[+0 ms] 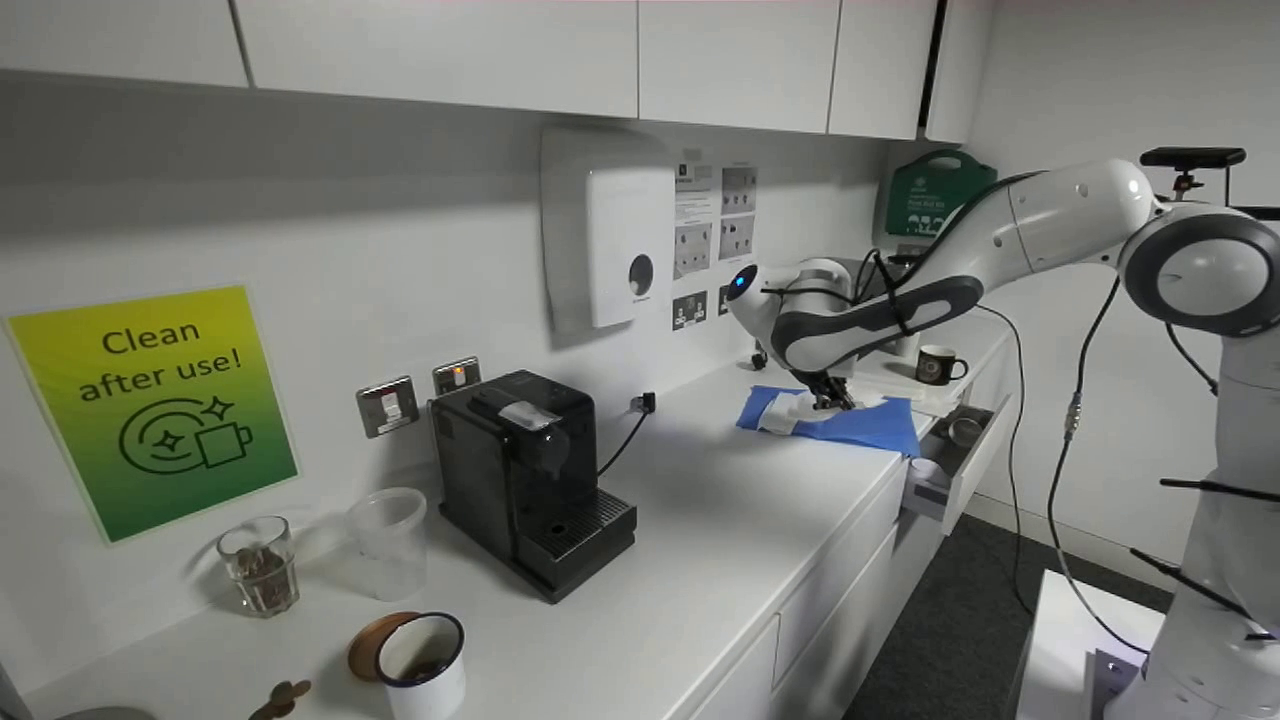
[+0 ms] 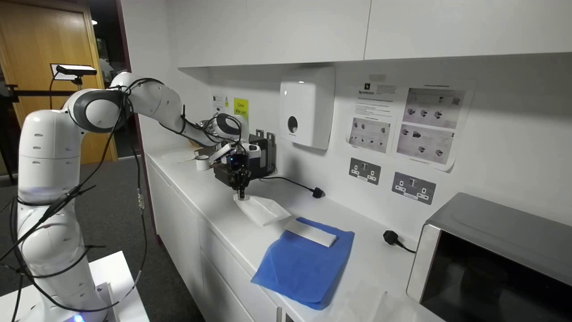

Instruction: Pick up the napkin from the counter and put it on the blue cloth

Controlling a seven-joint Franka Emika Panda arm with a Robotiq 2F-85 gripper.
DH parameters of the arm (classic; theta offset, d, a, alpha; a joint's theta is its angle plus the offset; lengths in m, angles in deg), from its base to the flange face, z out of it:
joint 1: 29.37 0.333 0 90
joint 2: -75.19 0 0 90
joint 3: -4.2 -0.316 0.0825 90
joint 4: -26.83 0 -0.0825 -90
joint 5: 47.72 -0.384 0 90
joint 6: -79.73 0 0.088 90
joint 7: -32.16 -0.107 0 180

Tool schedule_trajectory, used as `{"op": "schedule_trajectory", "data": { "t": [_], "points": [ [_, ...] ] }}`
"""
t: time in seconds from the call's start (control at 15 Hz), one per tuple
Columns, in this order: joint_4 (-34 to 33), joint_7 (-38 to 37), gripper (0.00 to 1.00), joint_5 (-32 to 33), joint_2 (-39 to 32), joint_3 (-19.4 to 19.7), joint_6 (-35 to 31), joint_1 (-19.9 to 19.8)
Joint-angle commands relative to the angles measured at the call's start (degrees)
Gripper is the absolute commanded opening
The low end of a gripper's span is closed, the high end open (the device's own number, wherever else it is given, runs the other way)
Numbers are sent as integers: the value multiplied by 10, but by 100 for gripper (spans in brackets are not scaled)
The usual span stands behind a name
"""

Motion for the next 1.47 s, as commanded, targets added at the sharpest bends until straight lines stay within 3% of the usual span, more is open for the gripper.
{"op": "schedule_trajectory", "data": {
  "t": [0.0,0.87,0.93,1.4],
  "points": [
    [-7,39,0,28,-8,5,-14,-21],
    [-68,122,0,47,-58,19,-78,-55],
    [-46,95,1,39,-47,17,-69,-49],
    [-58,102,1,39,-53,18,-69,-50]
  ]
}}
